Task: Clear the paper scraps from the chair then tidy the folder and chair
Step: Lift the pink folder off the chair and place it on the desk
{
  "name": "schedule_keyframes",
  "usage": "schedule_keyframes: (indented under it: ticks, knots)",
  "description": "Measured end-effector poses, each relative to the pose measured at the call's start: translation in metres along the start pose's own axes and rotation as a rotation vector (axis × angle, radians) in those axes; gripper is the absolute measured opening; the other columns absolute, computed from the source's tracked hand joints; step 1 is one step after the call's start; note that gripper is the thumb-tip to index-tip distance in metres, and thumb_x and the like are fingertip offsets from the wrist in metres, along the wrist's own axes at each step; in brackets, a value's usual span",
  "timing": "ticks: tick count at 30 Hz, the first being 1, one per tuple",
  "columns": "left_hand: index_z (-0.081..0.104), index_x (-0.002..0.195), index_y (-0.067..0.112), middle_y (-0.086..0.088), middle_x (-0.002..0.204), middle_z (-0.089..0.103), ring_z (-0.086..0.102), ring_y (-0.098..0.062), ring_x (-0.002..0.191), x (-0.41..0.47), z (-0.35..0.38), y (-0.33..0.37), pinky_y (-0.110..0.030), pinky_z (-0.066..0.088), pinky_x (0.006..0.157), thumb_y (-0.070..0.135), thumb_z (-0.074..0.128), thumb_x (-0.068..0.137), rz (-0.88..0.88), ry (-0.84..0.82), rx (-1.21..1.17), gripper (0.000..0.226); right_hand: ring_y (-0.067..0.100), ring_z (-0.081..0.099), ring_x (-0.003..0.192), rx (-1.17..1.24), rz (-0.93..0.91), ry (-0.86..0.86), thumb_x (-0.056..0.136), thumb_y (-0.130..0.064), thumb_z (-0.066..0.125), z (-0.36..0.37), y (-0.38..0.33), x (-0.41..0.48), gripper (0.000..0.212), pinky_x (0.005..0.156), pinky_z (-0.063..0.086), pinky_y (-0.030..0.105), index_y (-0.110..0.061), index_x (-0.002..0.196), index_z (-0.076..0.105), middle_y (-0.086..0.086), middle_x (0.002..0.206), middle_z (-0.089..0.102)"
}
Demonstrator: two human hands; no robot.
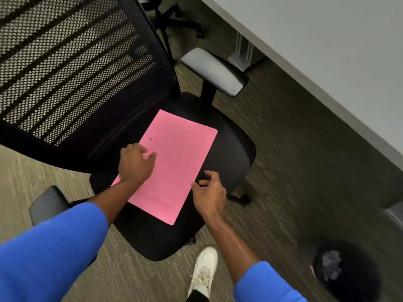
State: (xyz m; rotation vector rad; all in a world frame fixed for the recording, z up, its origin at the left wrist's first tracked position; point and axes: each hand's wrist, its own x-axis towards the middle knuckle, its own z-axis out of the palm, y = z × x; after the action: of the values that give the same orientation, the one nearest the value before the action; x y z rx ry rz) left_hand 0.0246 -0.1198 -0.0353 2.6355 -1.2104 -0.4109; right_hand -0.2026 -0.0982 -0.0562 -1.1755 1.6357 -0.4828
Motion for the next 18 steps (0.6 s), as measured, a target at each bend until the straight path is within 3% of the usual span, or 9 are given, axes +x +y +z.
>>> schedule_keyframes:
  ticks: [5, 9, 12, 18]
  knots:
    - [0.053, 0.132, 0.004, -0.02, 0.132, 0.06, 0.06, -0.04, 0.122, 0.013, 0.002, -0.032, -0.057, 0.056, 0.099, 0.049, 0.082, 0.084, -0.133, -0.06, -0.035, 0.071, 0.017, 0.067, 0.1, -0.107, 0.018, 0.0, 0.09, -0.034, 0.072, 0.012, -0.005, -0.003, 0.054, 0.078, 0.05, 0.036, -0.025, 0.137, 0.046, -0.009, 0.105, 0.071]
    - [0.053, 0.127, 0.006, -0.018, 0.126, 0.064, 0.064, -0.038, 0.115, 0.013, 0.005, -0.037, -0.056, 0.06, 0.093, 0.041, 0.082, 0.086, -0.134, -0.104, -0.04, 0.062, 0.025, 0.069, 0.103, -0.153, 0.019, -0.017, 0.091, -0.029, 0.071, 0.02, -0.013, 0.0, 0.054, 0.081, 0.054, 0.038, -0.021, 0.136, 0.042, 0.002, 0.114, 0.07]
    - [0.059, 0.128, 0.004, -0.018, 0.125, 0.069, 0.068, -0.039, 0.113, 0.011, -0.003, -0.035, -0.047, 0.059, 0.092, 0.032, 0.08, 0.091, -0.188, -0.131, -0.064, 0.051, 0.024, 0.069, 0.101, -0.061, 0.065, -0.032, 0.092, -0.018, 0.07, 0.02, -0.016, -0.002, 0.054, 0.078, 0.056, 0.038, -0.022, 0.136, 0.038, 0.002, 0.118, 0.069]
    - [0.067, 0.112, 0.01, -0.012, 0.106, 0.076, 0.073, -0.032, 0.1, -0.014, -0.032, -0.034, -0.044, 0.062, 0.091, 0.025, 0.089, 0.083, -0.226, -0.231, -0.172, 0.039, 0.011, 0.068, 0.083, -0.01, 0.053, -0.065, 0.088, -0.001, 0.069, -0.026, -0.015, -0.01, 0.064, 0.063, 0.056, 0.035, -0.028, 0.14, 0.043, -0.01, 0.091, 0.067]
